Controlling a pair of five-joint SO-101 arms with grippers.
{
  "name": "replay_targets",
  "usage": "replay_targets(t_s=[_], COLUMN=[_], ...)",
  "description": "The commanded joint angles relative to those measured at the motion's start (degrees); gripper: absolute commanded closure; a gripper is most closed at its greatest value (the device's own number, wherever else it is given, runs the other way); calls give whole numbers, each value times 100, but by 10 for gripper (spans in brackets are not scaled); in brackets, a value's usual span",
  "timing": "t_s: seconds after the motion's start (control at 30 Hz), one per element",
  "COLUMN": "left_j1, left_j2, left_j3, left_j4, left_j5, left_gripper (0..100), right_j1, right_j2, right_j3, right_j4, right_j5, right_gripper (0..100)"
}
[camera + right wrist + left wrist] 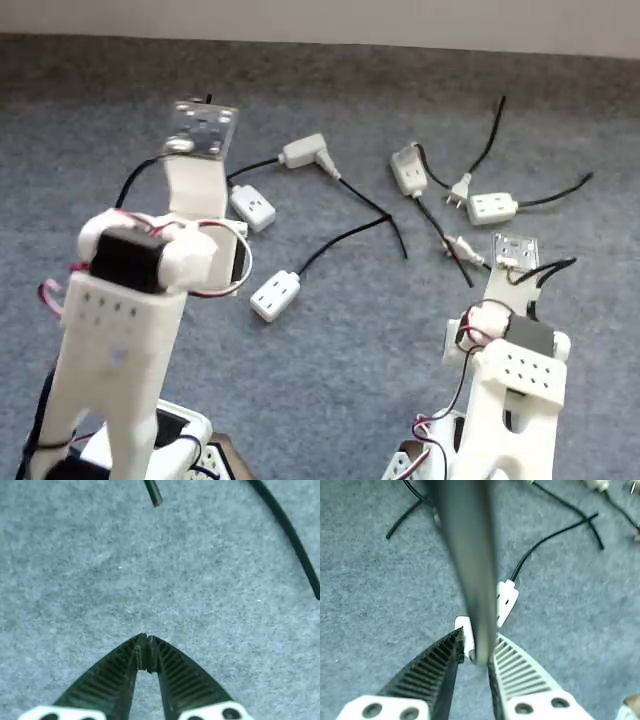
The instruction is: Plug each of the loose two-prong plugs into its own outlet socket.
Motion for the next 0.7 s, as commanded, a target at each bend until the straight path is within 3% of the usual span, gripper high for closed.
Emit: replay_targets(t_s=[0.0,0.13,0.37,0.53,0.6,0.67], left_j1=[110,154,901,1279,1288,1262], left_j2=[743,1305,2158,2211,2229,2229], left_j3=[-488,-769,-1051,-1024,-936,-708], left_j4=[343,343,334,281,9,-308], left_j5=[-440,-440,-457,-475,-818,-1679], left_gripper=[992,990,993,993,993,990], right_j1=[48,48,92,778,1086,1270], right_j2=[-163,-163,-171,-180,-180,-189], right_j3=[268,435,848,971,1086,1147], right_j4=[-374,-637,-1103,-1262,-1446,-1543], right_j5=[53,53,18,9,9,9], right_gripper=[991,991,991,991,991,991])
